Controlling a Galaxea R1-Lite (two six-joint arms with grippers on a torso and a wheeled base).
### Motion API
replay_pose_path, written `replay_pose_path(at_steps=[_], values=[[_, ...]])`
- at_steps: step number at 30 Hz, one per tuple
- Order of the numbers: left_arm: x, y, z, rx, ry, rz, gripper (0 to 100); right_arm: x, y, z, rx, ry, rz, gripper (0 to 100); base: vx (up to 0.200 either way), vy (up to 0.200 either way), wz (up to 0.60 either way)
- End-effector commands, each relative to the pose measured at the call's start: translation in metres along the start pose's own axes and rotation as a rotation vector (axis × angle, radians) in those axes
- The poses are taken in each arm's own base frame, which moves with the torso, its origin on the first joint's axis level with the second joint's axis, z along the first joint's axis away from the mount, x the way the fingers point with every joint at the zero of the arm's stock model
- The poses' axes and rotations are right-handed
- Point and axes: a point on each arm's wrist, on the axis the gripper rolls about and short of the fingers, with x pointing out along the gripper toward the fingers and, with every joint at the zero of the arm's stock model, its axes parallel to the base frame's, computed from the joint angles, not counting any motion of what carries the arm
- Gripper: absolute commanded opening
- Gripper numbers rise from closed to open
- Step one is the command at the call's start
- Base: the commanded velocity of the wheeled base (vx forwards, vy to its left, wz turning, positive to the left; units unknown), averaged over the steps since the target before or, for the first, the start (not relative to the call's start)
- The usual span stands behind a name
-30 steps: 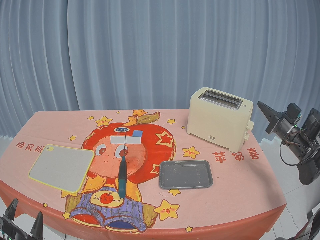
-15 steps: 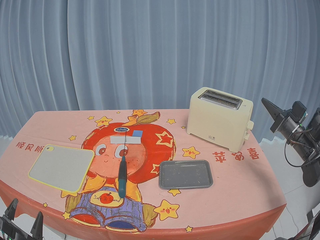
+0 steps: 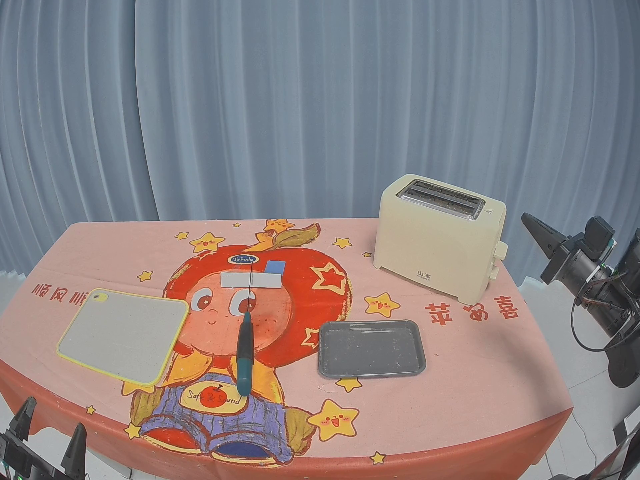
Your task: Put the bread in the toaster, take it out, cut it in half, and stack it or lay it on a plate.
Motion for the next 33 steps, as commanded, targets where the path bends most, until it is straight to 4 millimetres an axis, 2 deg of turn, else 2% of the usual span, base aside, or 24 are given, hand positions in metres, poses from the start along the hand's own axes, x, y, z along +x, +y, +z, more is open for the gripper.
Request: replay_pose_path(at_steps=[1,19,33], values=[[0.0013,0.0,-0.0049,0.001,0.018,-0.001,100,-0.0003,0.0002,0.0003,0.0,-0.001,0.001,0,0.0,0.0,0.0],[0.0013,0.0,-0.0049,-0.001,0.018,-0.001,100,-0.0007,0.0006,-0.0018,-0.002,0.008,0.002,0,0.0,0.0,0.0],[0.0013,0.0,-0.0049,-0.001,0.018,-0.001,100,-0.0017,0.0087,-0.0055,0.0,0.022,0.03,0,0.0,0.0,0.0]])
